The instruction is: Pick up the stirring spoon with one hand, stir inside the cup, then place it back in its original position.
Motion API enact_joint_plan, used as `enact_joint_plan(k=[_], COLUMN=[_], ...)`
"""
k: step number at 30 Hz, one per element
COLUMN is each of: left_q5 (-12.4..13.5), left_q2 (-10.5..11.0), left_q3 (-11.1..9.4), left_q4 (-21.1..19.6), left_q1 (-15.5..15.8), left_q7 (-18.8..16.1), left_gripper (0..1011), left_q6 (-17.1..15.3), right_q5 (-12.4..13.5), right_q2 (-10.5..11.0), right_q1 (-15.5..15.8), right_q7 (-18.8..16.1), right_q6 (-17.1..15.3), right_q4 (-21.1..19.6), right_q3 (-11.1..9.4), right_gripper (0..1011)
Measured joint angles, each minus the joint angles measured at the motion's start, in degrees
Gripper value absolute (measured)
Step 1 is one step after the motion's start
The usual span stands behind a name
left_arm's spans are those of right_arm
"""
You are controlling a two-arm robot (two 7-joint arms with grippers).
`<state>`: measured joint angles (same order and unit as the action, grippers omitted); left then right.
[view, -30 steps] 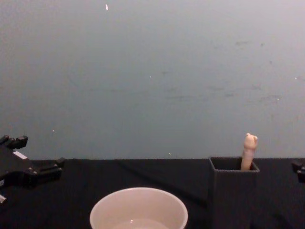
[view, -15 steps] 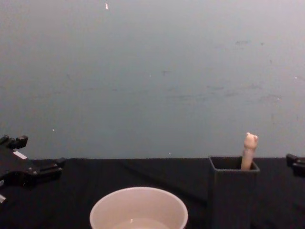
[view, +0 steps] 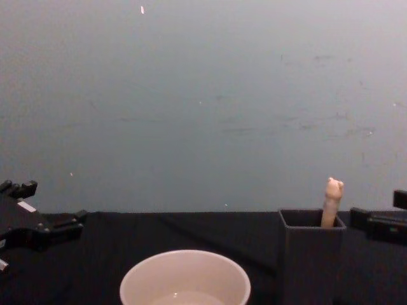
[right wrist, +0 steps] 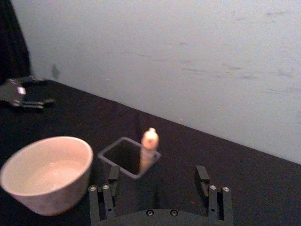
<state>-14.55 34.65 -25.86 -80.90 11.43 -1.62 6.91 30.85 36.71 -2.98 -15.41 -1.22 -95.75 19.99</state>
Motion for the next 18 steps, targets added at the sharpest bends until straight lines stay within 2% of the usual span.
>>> enact_joint_plan(k=[2,6,13,18], left_q5=[0.00,0.00,0.00,0.00], left_q2=[0.00,0.00,0.00,0.00], left_q3=[0.00,0.00,0.00,0.00], left_q4=[0.00,0.00,0.00,0.00], left_q1=[0.00,0.00,0.00,0.00], left_q7=[0.00,0.00,0.00,0.00], left_gripper=[1001,1002,1001,1001], left_q6=[0.00,0.00,0.00,0.00], right_q5=[0.76,0.51,-2.69,-4.12], right_q2=[-0.39,-1.77,-6.33,-8.74], right_q1=[0.07,-0.72,-4.37,-6.65], right_q7=[-1.31,-1.96,-0.86,-0.87], right_q6=[-0.32,-0.61,-0.77,-0.17], right_q4=[-0.33,0.29,4.70,7.43], right_q3=[-0.14,0.23,1.67,2.13], right_gripper=[1002,1002,1002,1002])
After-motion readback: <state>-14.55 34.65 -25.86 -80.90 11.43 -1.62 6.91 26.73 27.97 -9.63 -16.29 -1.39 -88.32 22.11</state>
